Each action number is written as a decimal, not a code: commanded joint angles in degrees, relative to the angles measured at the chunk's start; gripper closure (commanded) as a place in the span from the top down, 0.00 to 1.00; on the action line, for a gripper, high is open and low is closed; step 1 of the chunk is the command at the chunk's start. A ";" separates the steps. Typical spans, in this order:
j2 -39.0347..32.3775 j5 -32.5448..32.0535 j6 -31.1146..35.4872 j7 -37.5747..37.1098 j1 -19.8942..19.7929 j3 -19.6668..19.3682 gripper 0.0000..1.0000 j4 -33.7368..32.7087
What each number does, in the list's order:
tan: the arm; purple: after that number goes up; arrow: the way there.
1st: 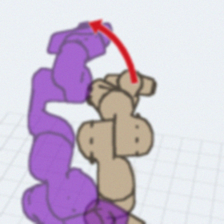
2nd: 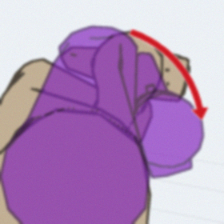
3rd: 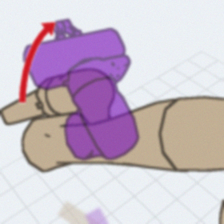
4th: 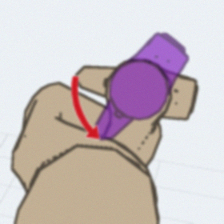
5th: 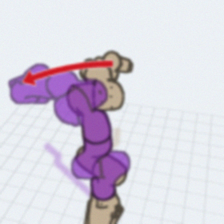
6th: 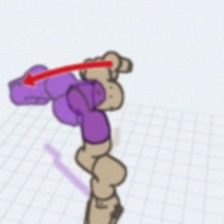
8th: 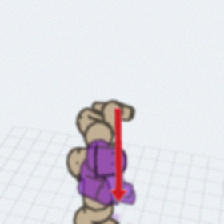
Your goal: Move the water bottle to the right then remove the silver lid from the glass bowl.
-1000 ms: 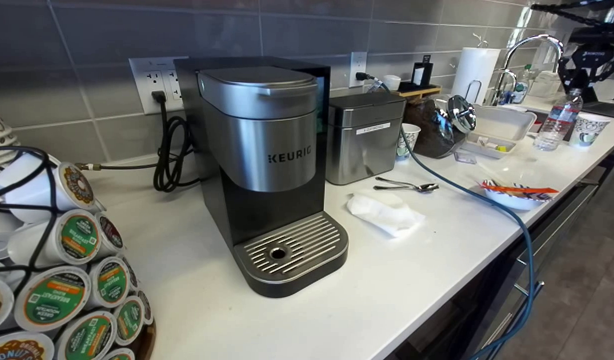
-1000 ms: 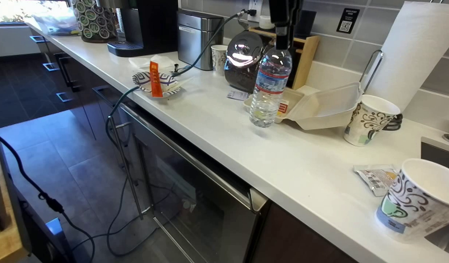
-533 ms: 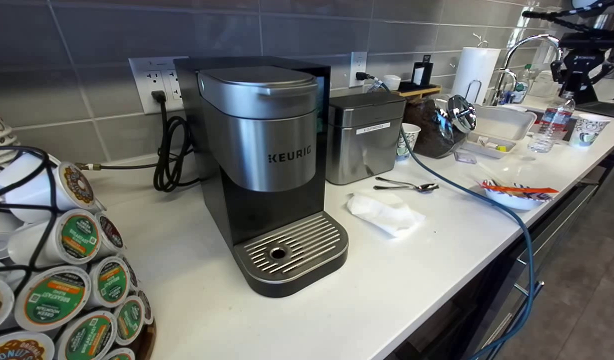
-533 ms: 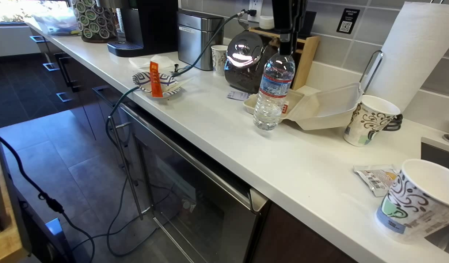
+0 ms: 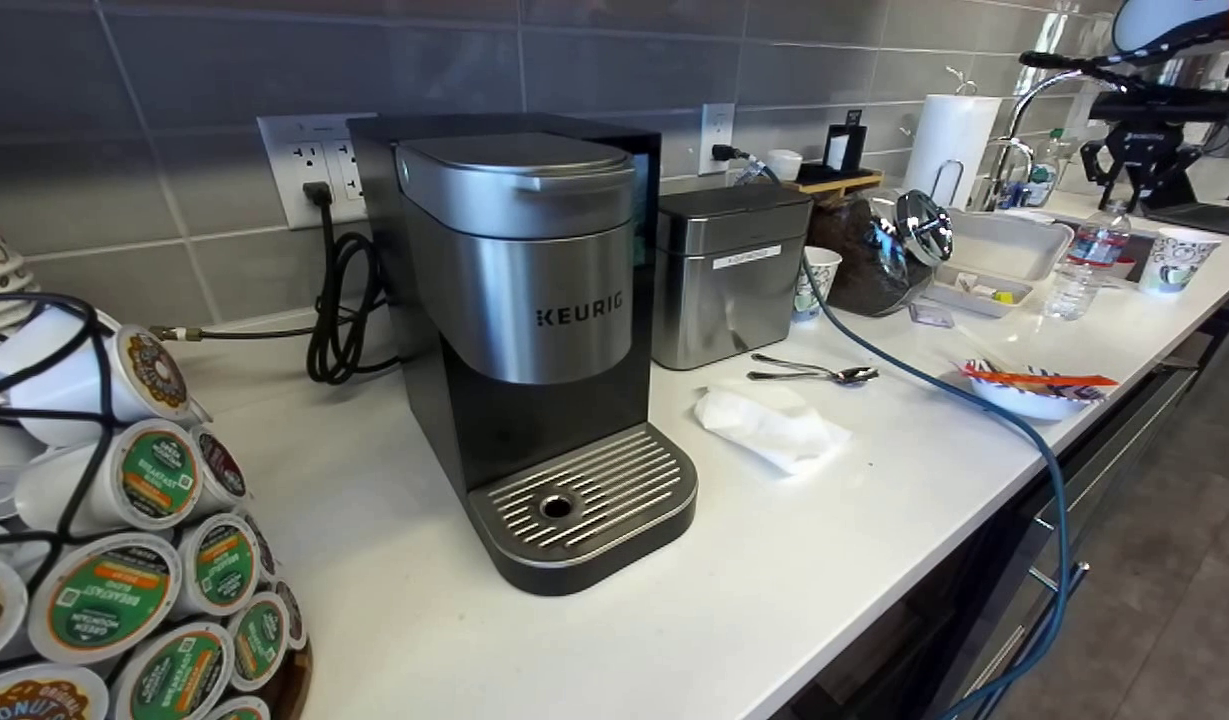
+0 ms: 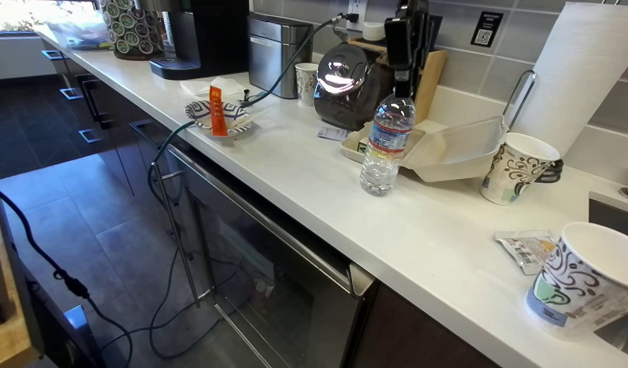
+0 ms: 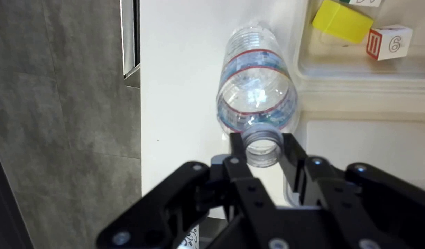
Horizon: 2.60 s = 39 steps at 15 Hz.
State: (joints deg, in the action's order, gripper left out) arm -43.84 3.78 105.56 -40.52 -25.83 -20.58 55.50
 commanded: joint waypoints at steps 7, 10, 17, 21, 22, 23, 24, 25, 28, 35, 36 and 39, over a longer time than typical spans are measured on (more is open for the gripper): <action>-7.03 -1.69 -7.94 -2.29 -2.19 0.80 0.66 -12.98; -6.74 -2.02 -12.11 -0.78 -3.07 1.15 0.88 -15.23; -0.33 -2.54 -13.54 9.68 -3.62 -1.30 1.00 -11.78; 6.58 -1.39 -11.74 19.90 -4.30 -0.44 1.00 -6.40; 8.45 -0.98 -11.98 22.74 -4.22 -0.04 1.00 -4.78; 10.80 -0.70 -11.78 25.79 -3.75 0.33 1.00 -2.08; 13.39 -0.66 -11.69 27.92 -2.96 0.63 1.00 1.10; 15.58 -0.77 -11.62 30.26 -2.50 1.04 1.00 3.66; 21.56 -0.48 -11.86 37.23 -1.98 2.53 1.00 10.72; 17.88 -1.38 -12.18 35.62 -2.36 2.07 1.00 4.95; 20.76 -0.20 -9.09 39.20 -1.71 3.47 1.00 9.39; 26.81 5.09 -4.64 42.27 -1.11 6.42 1.00 18.22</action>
State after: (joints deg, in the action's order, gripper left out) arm -24.36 4.73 96.62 -1.33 -27.88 -16.53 63.05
